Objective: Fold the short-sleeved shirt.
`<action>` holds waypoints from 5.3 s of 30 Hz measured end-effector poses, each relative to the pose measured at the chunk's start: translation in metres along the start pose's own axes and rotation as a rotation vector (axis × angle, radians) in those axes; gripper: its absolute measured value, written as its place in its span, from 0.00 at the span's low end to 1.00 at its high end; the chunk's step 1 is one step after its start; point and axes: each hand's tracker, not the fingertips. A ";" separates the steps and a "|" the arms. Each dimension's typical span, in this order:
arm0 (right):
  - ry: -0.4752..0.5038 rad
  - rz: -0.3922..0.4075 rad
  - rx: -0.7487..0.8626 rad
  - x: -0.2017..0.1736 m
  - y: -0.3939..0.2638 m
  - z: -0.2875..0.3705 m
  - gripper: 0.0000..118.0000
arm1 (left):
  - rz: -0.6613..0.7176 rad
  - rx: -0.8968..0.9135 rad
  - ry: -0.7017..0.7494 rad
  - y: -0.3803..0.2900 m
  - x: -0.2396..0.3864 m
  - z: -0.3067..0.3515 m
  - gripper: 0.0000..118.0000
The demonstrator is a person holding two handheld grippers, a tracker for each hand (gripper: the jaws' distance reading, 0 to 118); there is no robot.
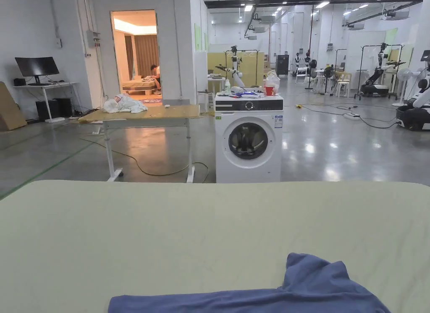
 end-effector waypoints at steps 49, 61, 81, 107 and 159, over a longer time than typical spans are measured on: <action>-0.369 -0.350 -0.567 0.174 -0.136 -0.128 0.53 | 0.177 -0.885 0.107 -0.180 -0.109 -0.227 0.13; -0.416 -0.259 -0.508 0.153 -0.116 -0.104 0.06 | 0.271 -0.761 0.075 -0.153 -0.123 -0.192 0.00; -0.429 -0.340 -0.532 0.092 -0.127 0.018 0.45 | 0.186 -0.760 0.066 -0.147 -0.129 -0.085 0.56; -0.029 -0.061 0.034 0.006 0.009 0.027 0.03 | -0.050 0.065 0.043 0.007 -0.017 0.028 0.06; -0.080 -0.067 -0.620 0.140 0.000 -0.187 0.66 | 0.363 -1.069 0.111 -0.170 -0.191 -0.395 0.04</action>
